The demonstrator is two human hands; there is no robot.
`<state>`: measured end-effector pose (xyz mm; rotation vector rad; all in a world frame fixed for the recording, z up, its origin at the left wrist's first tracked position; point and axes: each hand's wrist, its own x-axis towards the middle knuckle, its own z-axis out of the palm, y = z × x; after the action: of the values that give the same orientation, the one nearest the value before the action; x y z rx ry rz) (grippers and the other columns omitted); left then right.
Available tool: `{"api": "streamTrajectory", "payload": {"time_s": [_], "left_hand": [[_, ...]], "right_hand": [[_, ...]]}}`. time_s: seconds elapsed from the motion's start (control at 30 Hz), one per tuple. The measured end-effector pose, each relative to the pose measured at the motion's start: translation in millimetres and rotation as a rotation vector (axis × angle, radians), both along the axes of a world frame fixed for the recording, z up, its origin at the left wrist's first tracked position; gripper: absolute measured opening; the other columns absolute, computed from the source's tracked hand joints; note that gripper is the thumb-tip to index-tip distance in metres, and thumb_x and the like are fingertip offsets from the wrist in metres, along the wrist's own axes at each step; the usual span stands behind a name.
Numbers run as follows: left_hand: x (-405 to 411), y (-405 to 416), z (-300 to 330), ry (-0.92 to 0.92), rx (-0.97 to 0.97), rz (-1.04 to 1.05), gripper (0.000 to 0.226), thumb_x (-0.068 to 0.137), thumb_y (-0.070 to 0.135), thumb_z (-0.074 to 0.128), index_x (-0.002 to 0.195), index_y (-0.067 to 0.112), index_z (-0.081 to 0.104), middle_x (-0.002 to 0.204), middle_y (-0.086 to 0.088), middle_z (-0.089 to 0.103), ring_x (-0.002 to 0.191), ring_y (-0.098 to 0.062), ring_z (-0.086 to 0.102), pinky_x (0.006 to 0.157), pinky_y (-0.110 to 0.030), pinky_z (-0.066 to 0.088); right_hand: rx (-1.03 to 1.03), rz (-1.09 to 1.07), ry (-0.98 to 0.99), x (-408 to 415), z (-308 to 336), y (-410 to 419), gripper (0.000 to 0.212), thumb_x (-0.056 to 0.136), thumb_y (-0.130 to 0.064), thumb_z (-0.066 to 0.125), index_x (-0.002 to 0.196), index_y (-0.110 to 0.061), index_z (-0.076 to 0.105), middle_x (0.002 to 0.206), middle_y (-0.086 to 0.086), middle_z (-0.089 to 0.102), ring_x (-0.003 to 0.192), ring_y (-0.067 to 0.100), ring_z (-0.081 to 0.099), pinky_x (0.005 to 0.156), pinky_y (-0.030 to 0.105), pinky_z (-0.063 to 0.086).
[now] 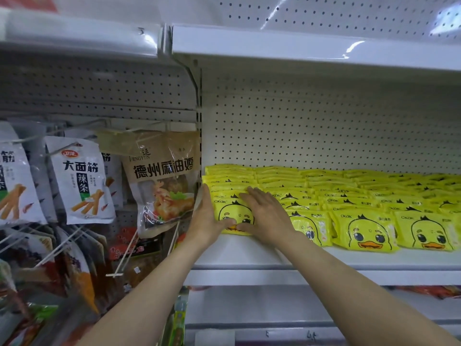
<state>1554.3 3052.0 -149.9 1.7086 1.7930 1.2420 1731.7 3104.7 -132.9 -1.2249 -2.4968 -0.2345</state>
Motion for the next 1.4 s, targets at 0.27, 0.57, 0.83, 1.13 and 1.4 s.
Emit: {"api": "streamTrajectory", "payload": {"time_s": [0.27, 0.57, 0.83, 1.13, 1.4], "left_hand": [[-12, 15, 11, 0.069, -0.074, 0.106, 0.079, 0.092, 0.068, 0.028, 0.155, 0.028, 0.003, 0.160, -0.002, 0.023, 0.144, -0.028, 0.028, 0.115, -0.041, 0.026], [-9, 43, 23, -0.024, -0.093, 0.190, 0.081, 0.083, 0.082, 0.017, 0.152, 0.040, 0.015, 0.151, -0.007, 0.040, 0.138, -0.032, 0.039, 0.113, -0.042, 0.030], [-13, 56, 30, -0.143, -0.225, 0.176, 0.080, 0.081, 0.082, 0.019, 0.151, 0.045, 0.011, 0.156, -0.008, 0.032, 0.141, -0.034, 0.032, 0.115, -0.051, 0.023], [-24, 71, 32, -0.132, -0.273, 0.074, 0.092, 0.068, 0.097, 0.015, 0.148, 0.053, 0.010, 0.161, 0.009, 0.016, 0.148, -0.026, 0.017, 0.118, -0.050, 0.016], [-28, 89, 31, -0.067, -0.317, 0.002, 0.086, 0.079, 0.086, 0.016, 0.152, 0.043, -0.003, 0.162, 0.008, 0.012, 0.148, -0.025, 0.014, 0.120, -0.045, 0.012]], "right_hand": [[-0.063, 0.086, -0.096, -2, 4, 17, 0.101, 0.080, -0.070, 0.059, 0.157, -0.026, 0.010, 0.165, 0.002, 0.002, 0.152, 0.019, 0.001, 0.122, 0.037, 0.002], [-0.141, 0.095, -0.143, -22, 19, 57, 0.070, 0.100, -0.062, 0.015, 0.158, -0.027, -0.001, 0.165, 0.000, -0.008, 0.152, 0.018, -0.008, 0.123, 0.041, -0.001], [-0.213, 0.131, -0.161, -41, 26, 76, 0.070, 0.099, -0.063, 0.012, 0.158, -0.025, 0.002, 0.166, 0.001, -0.001, 0.152, 0.021, -0.001, 0.123, 0.044, 0.007], [-0.192, 0.147, -0.137, -44, 23, 88, 0.070, 0.099, -0.062, 0.013, 0.157, -0.024, 0.011, 0.165, 0.001, 0.007, 0.152, 0.019, 0.004, 0.122, 0.043, 0.009], [-0.186, 0.141, -0.108, -41, 21, 89, 0.081, 0.090, -0.069, 0.002, 0.157, -0.025, 0.014, 0.165, 0.000, 0.008, 0.152, 0.016, 0.005, 0.123, 0.039, 0.009]]}}
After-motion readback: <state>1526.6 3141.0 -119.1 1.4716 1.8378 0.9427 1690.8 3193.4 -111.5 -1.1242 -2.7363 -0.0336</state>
